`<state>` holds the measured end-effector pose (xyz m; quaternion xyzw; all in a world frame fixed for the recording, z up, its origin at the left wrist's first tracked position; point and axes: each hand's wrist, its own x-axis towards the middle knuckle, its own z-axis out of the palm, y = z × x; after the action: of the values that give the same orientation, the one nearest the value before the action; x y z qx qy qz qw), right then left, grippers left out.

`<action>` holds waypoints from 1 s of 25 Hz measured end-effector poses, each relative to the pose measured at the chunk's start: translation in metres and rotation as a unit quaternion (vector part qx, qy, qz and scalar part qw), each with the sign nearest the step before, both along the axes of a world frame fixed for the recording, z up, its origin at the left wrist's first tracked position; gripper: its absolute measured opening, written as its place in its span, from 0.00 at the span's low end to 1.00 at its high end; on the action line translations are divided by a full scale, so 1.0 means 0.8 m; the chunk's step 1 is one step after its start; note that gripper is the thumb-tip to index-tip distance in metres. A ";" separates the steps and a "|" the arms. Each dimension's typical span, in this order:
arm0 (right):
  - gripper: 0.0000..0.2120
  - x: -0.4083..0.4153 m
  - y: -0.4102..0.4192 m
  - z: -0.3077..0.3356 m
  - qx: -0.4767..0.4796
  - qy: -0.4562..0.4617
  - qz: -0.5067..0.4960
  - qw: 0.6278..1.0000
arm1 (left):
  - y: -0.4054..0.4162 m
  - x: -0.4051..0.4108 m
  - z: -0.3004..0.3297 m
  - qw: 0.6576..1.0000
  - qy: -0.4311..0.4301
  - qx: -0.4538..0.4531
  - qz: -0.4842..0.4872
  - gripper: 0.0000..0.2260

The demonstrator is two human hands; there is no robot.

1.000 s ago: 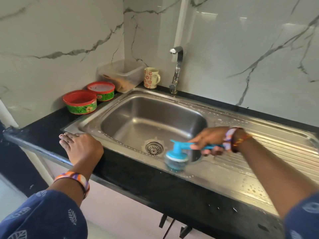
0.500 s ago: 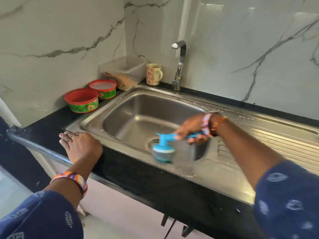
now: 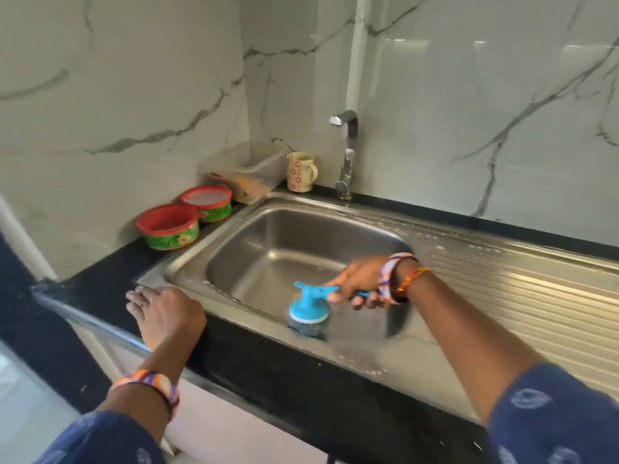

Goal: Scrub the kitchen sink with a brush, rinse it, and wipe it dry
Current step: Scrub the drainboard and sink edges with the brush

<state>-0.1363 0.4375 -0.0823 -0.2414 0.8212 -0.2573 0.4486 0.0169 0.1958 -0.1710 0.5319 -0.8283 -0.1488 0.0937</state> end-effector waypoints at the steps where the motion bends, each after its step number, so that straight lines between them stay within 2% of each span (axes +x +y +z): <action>1: 0.16 0.001 -0.040 -0.001 -0.009 0.006 0.015 1.000 | 0.000 0.002 0.000 1.000 0.006 -0.003 0.002 0.24; 7: 0.19 0.004 -0.236 -0.010 -0.033 0.105 0.113 0.987 | -0.005 0.006 0.004 0.998 0.070 0.008 0.006 0.23; 11: 0.19 0.028 -0.288 -0.040 -0.133 0.189 0.051 0.972 | -0.028 0.014 0.006 0.997 0.078 0.017 -0.010 0.19; 15: 0.16 0.041 -0.280 -0.050 -0.177 0.248 0.004 0.952 | -0.036 0.037 0.023 0.997 0.019 0.011 -0.080 0.15; 18: 0.16 0.040 -0.282 -0.041 -0.188 0.173 0.041 0.966 | -0.049 0.043 0.048 0.993 -0.073 -0.034 -0.082 0.12; 21: 0.16 0.026 -0.300 -0.029 -0.143 0.252 0.045 0.956 | -0.071 0.031 0.073 0.982 -0.139 -0.062 -0.110 0.12; 25: 0.14 0.007 -0.298 -0.022 -0.129 0.241 0.064 0.960 | -0.113 0.004 0.096 0.958 -0.221 0.006 -0.185 0.07</action>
<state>-0.1310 0.1989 -0.1002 -0.4045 0.8475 -0.2659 0.2176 0.0203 0.1051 -0.0945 0.3897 -0.9113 -0.0475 -0.1244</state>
